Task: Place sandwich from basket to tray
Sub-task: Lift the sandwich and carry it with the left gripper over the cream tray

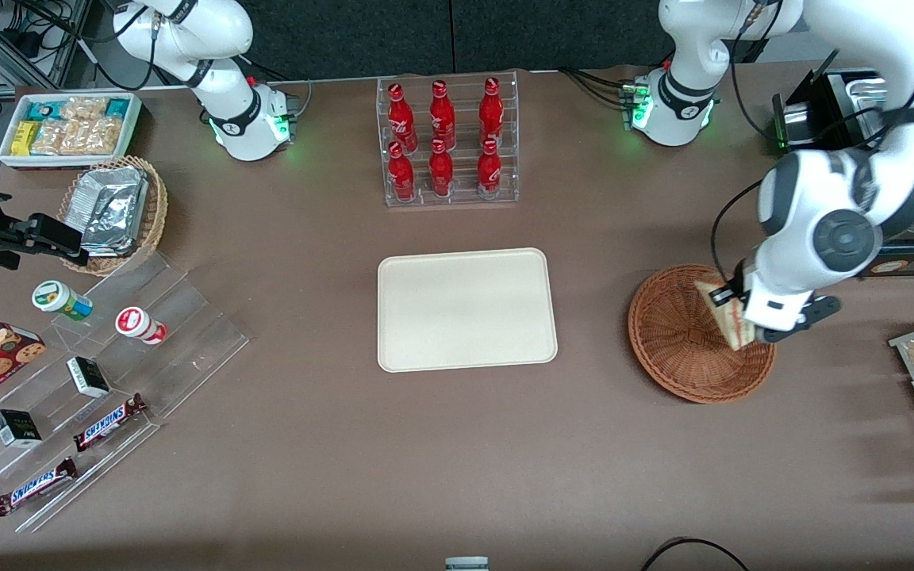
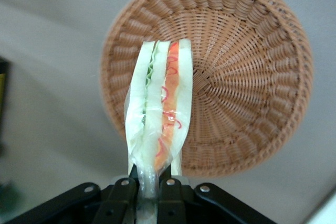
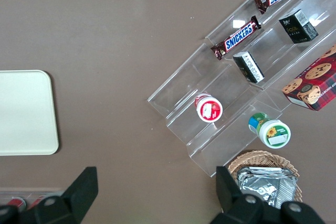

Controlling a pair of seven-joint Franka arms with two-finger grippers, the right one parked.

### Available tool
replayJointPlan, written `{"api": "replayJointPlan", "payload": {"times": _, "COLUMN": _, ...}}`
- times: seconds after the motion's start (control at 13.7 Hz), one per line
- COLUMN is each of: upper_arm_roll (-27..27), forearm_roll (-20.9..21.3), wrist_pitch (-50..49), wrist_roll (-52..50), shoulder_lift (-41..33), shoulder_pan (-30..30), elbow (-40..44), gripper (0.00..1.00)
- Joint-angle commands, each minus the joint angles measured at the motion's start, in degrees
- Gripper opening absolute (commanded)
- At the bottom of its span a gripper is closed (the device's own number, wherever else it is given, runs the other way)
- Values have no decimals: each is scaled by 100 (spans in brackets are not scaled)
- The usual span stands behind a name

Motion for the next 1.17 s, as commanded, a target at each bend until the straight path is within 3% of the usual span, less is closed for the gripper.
{"api": "replayJointPlan", "payload": {"times": 0.0, "upper_arm_roll": -63, "forearm_roll": 40, "wrist_pitch": -1057, "wrist_roll": 27, "shoulder_lift": -136, "shoulder_pan": -61, "elbow": 909, "gripper": 0}}
{"api": "replayJointPlan", "payload": {"times": 0.22, "upper_arm_roll": -457, "forearm_roll": -39, "wrist_pitch": -1734, "wrist_roll": -25, "shoulder_lift": 31, "shoulder_pan": -333, "elbow": 1683, "gripper": 0}}
{"api": "replayJointPlan", "payload": {"times": 0.58, "upper_arm_roll": -1003, "forearm_roll": -705, "wrist_pitch": -1745, "wrist_roll": 379, "shoulder_lift": 127, "shoulder_pan": -667, "elbow": 1878, "gripper": 0}}
{"api": "replayJointPlan", "payload": {"times": 0.73, "upper_arm_roll": -1082, "forearm_roll": -962, "wrist_pitch": -1501, "wrist_roll": 379, "shoulder_lift": 207, "shoulder_pan": -895, "elbow": 1878, "gripper": 0}}
{"api": "replayJointPlan", "payload": {"times": 1.09, "upper_arm_roll": -1083, "forearm_roll": -953, "wrist_pitch": -517, "wrist_roll": -218, "shoulder_lift": 979, "shoulder_pan": -1651, "elbow": 1896, "gripper": 0}}
